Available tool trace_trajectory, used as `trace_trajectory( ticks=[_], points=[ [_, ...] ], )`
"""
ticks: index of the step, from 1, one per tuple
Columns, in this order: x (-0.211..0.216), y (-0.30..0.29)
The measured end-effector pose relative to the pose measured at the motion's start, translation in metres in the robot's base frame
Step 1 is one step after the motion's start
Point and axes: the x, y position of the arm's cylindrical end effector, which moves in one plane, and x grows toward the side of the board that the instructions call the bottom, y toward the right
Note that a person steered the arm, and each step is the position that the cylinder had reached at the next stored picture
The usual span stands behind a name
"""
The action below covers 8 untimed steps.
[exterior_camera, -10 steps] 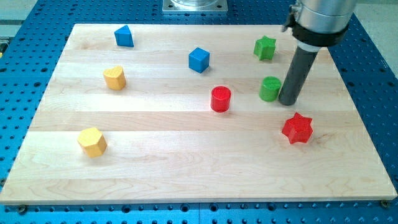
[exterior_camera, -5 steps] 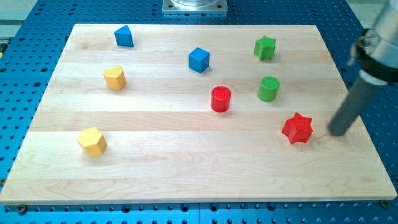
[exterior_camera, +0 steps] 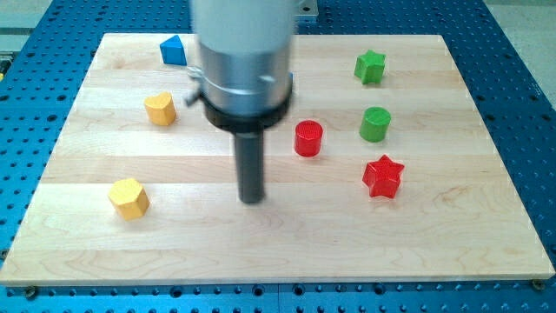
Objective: Move the red blocks closely to each other
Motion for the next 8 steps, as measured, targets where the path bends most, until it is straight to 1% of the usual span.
trace_trajectory(
  ticks=[1,2,3,4,5,6,7,8],
  points=[
    [-0.057,-0.003],
    [-0.080,0.020],
    [-0.080,0.096],
    [-0.078,0.122],
    [-0.047,0.094],
    [-0.044,0.109],
    [-0.026,0.093],
    [-0.025,0.113]
  ],
)
